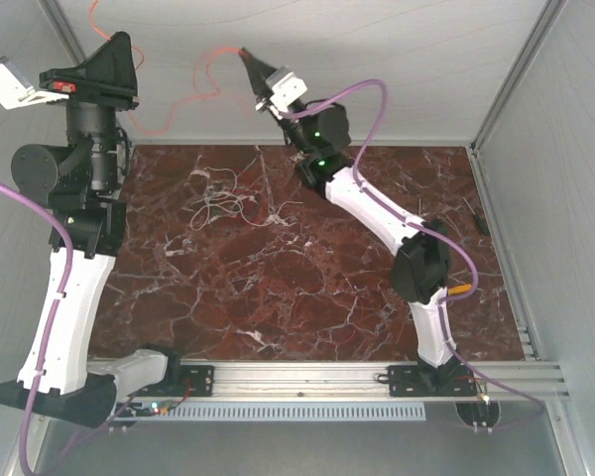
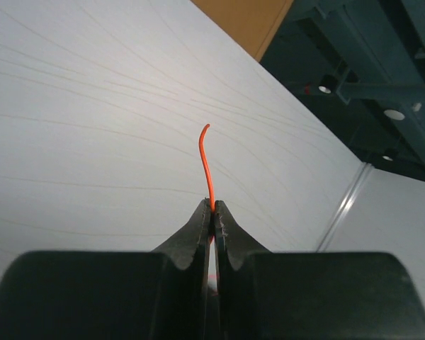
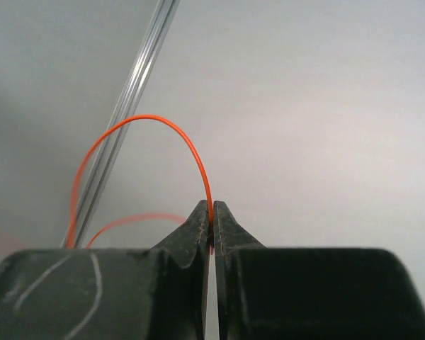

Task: Zip-tie the wires
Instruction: Untie the cable at the center of the board, then straighten the cable at the center of the board.

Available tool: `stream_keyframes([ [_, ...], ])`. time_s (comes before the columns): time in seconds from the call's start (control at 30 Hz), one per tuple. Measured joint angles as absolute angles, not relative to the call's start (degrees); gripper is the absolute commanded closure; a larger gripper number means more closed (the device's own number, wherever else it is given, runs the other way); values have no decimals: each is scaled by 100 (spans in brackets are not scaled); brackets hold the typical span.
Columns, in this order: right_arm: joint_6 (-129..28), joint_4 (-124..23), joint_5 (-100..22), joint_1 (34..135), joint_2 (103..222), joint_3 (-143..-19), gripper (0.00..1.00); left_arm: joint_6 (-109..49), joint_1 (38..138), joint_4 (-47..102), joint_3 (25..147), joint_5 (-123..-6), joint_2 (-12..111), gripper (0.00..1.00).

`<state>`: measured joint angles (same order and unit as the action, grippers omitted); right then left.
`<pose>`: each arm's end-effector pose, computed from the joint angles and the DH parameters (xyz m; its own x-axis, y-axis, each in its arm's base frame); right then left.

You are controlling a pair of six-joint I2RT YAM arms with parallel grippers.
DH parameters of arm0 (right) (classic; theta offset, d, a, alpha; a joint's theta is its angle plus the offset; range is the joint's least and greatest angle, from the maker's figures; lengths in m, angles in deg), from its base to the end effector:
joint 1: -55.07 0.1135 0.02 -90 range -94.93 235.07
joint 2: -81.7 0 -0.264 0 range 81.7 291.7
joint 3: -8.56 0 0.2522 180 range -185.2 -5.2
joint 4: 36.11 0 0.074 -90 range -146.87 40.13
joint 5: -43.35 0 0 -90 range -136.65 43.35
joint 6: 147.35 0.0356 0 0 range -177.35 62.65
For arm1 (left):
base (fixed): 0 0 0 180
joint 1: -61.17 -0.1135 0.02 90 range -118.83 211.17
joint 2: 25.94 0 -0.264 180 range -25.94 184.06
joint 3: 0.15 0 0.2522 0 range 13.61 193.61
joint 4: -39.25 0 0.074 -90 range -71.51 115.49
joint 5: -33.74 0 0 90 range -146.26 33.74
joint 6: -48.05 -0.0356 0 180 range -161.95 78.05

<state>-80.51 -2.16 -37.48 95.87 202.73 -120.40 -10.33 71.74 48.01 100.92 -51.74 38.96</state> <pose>0.3651 0.3226 0.4474 0.7537 0.1376 -0.6427 -0.4769 0.7874 -0.3906 0.1864 -0.0319 0.5787 0.5241 -0.6295 -0.5737 0.4730 0.7753 -0.4186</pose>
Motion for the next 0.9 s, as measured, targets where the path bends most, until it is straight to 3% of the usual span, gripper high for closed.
stream_keyframes([
  [0.17, -8247, -439, -3700, 9593, 19766, -12693, 100, -1282, 7174, 4818, 9841, -4969, 3780, 100],
  [0.3, -8608, -619, -3709, 9595, 19244, -12439, 100, -1440, 7174, 4814, 9738, -4873, 3728, 100],
  [0.47, -9137, -966, -3928, 9593, 18291, -10818, 100, -1577, 7174, 4738, 9445, -4687, 3479, 100],
  [0.73, -9939, -2859, -4009, 9652, 16040, -7865, 100, -1101, 7174, 4032, 8479, -4545, 2770, 100],
  [0.9, -9849, -4020, -4787, 9711, 14376, -7036, 100, -294, 7187, 3498, 7775, -5052, 2576, 100],
])
